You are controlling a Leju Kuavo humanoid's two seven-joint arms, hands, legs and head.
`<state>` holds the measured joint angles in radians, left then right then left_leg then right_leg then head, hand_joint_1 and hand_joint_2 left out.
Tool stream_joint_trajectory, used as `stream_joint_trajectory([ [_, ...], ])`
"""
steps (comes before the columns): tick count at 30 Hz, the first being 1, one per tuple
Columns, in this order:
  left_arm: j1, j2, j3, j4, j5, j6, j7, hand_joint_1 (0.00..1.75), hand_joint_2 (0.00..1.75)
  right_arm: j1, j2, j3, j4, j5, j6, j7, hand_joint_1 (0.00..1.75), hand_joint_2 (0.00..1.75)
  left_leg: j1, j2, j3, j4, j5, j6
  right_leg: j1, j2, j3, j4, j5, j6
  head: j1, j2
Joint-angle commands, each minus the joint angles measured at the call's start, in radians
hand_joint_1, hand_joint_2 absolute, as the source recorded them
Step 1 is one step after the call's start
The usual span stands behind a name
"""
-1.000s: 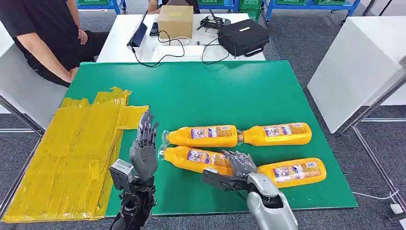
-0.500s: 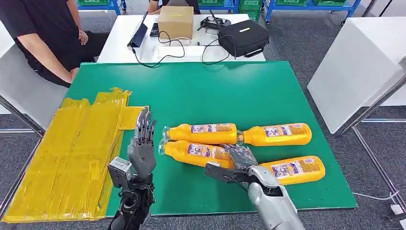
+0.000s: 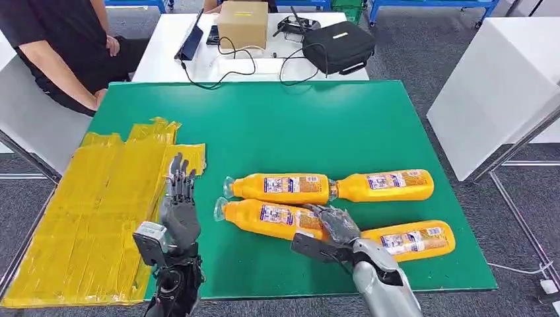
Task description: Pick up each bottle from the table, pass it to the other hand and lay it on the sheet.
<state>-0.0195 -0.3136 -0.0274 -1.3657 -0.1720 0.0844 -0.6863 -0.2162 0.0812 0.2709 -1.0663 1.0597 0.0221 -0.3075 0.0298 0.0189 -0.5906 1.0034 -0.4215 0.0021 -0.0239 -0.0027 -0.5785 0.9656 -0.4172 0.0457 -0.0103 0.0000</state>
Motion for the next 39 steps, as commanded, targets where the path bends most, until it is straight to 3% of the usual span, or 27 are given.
stream_joint_trajectory([
  [1,0.062,-0.035,0.265,-0.128,0.122,0.113,-0.012,0.0,0.0,0.04,-0.032,0.05,-0.055,-0.037,-0.005,-0.006,1.75,1.75,0.0,0.002,0.0,0.0,-0.001,0.001,0.001,0.002,-0.001,0.0,0.0,-0.002,0.0,0.0],
  [9,0.116,-0.035,0.301,-0.147,0.172,0.092,-0.012,0.0,0.0,0.087,0.023,0.069,-0.116,-0.061,-0.026,-0.013,1.75,1.75,0.0,0.0,-0.005,0.0,-0.002,0.002,0.0,0.002,-0.006,0.001,-0.002,-0.002,0.0,0.0],
  [13,0.081,-0.024,0.393,-0.093,0.206,-0.001,-0.012,0.0,0.0,-0.008,0.086,0.103,-0.031,-0.083,-0.056,-0.019,1.75,1.75,-0.001,0.002,-0.008,0.0,-0.001,0.001,0.0,0.003,-0.009,0.001,-0.001,-0.002,0.0,0.0],
  [16,0.033,-0.01,0.477,-0.047,0.231,-0.113,-0.009,0.0,0.0,-0.14,0.138,0.135,0.023,-0.114,-0.053,0.007,1.75,1.75,-0.001,0.005,-0.008,-0.001,-0.001,0.001,0.0,0.007,-0.01,0.002,0.0,-0.003,0.0,0.0],
  [18,0.004,-0.035,0.507,-0.062,0.2,-0.134,0.01,0.0,0.0,-0.213,0.141,0.143,0.043,-0.154,-0.038,0.027,1.75,1.75,-0.001,0.007,-0.012,0.001,0.0,0.0,0.0,0.008,-0.015,0.003,0.001,-0.002,0.001,0.0],
  [23,0.01,-0.035,0.488,-0.067,0.196,-0.13,0.014,0.0,0.0,-0.195,0.126,0.144,0.03,-0.157,-0.032,0.029,1.75,1.75,0.0,-0.002,-0.013,-0.001,0.005,0.0,0.001,-0.003,-0.013,0.001,0.001,-0.003,0.0,0.0],
  [30,0.011,-0.035,0.488,-0.067,0.196,-0.13,0.014,0.0,0.0,-0.192,0.126,0.145,0.029,-0.158,-0.033,0.028,1.75,1.75,0.0,-0.005,-0.014,0.0,0.005,0.0,0.0,-0.003,-0.013,0.002,0.001,-0.003,0.001,0.0],
  [31,0.018,-0.035,0.482,-0.067,0.211,-0.154,0.023,0.0,1.75,-0.184,0.121,0.144,0.015,-0.168,-0.045,0.014,1.75,1.75,-0.001,-0.005,-0.015,0.0,0.005,0.0,0.0,-0.004,-0.014,0.002,0.001,-0.003,0.0,0.0],
  [34,0.046,-0.014,0.434,-0.01,0.237,-0.259,0.018,0.0,1.75,-0.181,0.078,0.142,0.015,-0.219,-0.062,-0.036,1.75,1.75,-0.001,-0.006,-0.014,-0.001,0.005,0.0,0.0,-0.004,-0.013,0.002,0.001,-0.004,0.0,0.0],
  [39,-0.062,0.014,0.318,0.16,0.194,-0.337,-0.012,0.0,1.75,-0.294,0.094,0.077,0.101,-0.263,-0.06,-0.077,1.75,1.75,-0.001,-0.011,-0.016,0.0,0.007,0.001,-0.001,-0.009,-0.015,0.002,0.001,-0.004,0.001,0.0],
])
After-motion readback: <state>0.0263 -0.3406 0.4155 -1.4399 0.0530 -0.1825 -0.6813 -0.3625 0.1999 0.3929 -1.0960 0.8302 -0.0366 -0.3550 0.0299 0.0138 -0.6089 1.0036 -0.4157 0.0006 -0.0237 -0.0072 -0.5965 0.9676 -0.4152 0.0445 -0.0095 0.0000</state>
